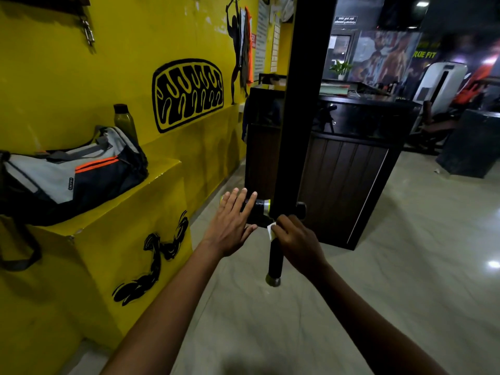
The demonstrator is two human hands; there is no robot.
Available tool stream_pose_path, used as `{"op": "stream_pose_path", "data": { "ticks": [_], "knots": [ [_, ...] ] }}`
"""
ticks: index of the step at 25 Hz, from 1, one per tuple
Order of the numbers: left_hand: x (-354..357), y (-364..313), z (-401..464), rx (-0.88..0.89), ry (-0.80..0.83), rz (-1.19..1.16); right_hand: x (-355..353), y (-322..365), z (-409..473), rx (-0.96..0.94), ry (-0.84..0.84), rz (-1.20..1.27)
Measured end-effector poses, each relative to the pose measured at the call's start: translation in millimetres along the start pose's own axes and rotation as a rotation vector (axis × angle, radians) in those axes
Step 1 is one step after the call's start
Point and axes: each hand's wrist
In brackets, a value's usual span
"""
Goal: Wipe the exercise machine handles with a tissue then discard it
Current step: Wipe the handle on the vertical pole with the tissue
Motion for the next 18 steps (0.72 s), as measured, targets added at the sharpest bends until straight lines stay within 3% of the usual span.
{"op": "stream_pose_path", "data": {
  "ticks": [18],
  "knots": [
    [2,-3,0,-0.023,0.012,-0.038,52,10,-59,-0.002,0.255,-0.005]
  ]
}}
Point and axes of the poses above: each hand's wrist, its own z-axis towards the middle knuckle, its own x-axis out of the palm, y = z × x, and after that the axes turned 13 degrees about x, right-handed
